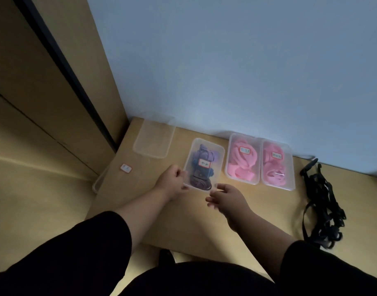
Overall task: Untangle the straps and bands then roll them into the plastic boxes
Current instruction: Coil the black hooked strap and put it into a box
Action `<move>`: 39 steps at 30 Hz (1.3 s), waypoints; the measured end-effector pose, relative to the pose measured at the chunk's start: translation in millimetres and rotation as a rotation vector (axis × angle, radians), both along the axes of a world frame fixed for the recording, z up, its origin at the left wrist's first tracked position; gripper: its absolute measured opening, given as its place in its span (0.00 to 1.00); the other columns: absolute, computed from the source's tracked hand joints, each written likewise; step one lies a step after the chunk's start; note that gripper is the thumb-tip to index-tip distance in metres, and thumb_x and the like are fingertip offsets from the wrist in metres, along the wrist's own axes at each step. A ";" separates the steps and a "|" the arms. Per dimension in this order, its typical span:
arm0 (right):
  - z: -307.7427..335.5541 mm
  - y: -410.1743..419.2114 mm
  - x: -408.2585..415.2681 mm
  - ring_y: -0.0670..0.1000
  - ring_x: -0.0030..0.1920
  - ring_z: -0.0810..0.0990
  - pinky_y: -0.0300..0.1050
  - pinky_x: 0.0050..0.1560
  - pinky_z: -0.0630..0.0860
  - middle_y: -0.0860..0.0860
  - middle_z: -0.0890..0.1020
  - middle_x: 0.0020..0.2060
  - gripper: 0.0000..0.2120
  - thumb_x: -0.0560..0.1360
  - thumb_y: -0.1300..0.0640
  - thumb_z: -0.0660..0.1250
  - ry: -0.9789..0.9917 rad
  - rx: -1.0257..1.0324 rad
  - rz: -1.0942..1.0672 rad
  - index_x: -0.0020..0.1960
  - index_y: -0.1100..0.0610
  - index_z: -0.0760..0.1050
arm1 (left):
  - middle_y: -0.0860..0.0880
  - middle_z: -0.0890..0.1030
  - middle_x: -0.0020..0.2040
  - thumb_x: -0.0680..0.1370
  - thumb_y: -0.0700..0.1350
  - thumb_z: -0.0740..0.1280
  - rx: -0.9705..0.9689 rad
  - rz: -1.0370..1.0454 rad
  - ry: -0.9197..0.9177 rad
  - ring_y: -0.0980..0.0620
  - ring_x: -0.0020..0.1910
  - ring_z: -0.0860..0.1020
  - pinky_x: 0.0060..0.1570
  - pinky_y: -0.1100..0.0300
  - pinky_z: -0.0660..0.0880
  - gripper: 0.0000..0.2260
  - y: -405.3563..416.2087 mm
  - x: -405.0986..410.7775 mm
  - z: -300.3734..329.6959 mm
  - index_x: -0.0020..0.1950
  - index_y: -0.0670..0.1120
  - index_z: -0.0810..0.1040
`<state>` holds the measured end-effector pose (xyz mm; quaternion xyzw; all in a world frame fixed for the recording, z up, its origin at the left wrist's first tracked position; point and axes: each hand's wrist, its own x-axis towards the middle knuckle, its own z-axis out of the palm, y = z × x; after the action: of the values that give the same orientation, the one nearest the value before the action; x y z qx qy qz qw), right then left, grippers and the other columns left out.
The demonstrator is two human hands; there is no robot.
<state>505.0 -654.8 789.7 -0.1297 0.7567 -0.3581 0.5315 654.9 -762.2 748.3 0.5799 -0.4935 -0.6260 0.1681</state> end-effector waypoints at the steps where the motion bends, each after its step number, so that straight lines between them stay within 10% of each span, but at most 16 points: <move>1: -1.6 -1.1 -0.1 0.53 0.42 0.85 0.43 0.39 0.80 0.62 0.84 0.47 0.21 0.79 0.66 0.66 -0.031 -0.012 -0.037 0.71 0.63 0.68 | 0.42 0.72 0.41 0.81 0.41 0.65 0.024 0.017 0.026 0.47 0.37 0.76 0.47 0.42 0.82 0.08 -4.2 -5.2 0.8 0.44 0.43 0.69; 7: 5.4 -12.9 -4.6 0.57 0.59 0.82 0.55 0.65 0.77 0.63 0.79 0.58 0.28 0.80 0.69 0.63 -0.274 -0.135 -0.312 0.78 0.65 0.58 | 0.39 0.74 0.44 0.79 0.39 0.69 0.076 0.059 0.098 0.49 0.31 0.77 0.49 0.40 0.81 0.08 -23.9 -22.9 -4.2 0.44 0.46 0.71; 18: 5.2 -26.8 3.0 0.55 0.60 0.81 0.54 0.57 0.79 0.60 0.80 0.58 0.22 0.80 0.67 0.63 -0.387 -0.170 -0.478 0.73 0.62 0.64 | 0.45 0.81 0.48 0.79 0.40 0.69 0.054 0.022 0.188 0.47 0.47 0.84 0.58 0.49 0.80 0.15 -35.7 -30.3 -3.1 0.65 0.41 0.74; 24: 1.9 -32.9 27.7 0.55 0.56 0.82 0.53 0.62 0.77 0.59 0.82 0.50 0.03 0.81 0.64 0.64 -0.295 -0.002 -0.163 0.48 0.60 0.75 | 0.47 0.84 0.40 0.79 0.49 0.67 0.080 0.067 0.156 0.45 0.47 0.84 0.60 0.41 0.77 0.08 -39.8 0.2 -12.5 0.51 0.45 0.79; 31: 0.1 -73.5 54.6 0.55 0.58 0.82 0.51 0.60 0.79 0.59 0.83 0.54 0.03 0.81 0.62 0.66 -0.180 0.033 0.115 0.52 0.57 0.77 | 0.44 0.84 0.40 0.83 0.48 0.62 -0.081 0.105 -0.004 0.50 0.40 0.84 0.43 0.60 0.82 0.14 -29.8 49.1 31.4 0.46 0.40 0.80; 39: -6.8 -125.7 94.1 0.54 0.53 0.83 0.53 0.58 0.81 0.56 0.82 0.51 0.10 0.81 0.57 0.65 -0.041 0.011 0.244 0.60 0.59 0.76 | 0.45 0.80 0.38 0.82 0.51 0.60 -0.343 0.332 -0.245 0.49 0.37 0.78 0.36 0.57 0.73 0.13 -43.6 115.2 52.9 0.44 0.45 0.76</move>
<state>599.1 -780.6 782.9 -0.2105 0.7262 -0.2891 0.5872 770.1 -805.9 801.2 0.6875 -0.5072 -0.4223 0.3030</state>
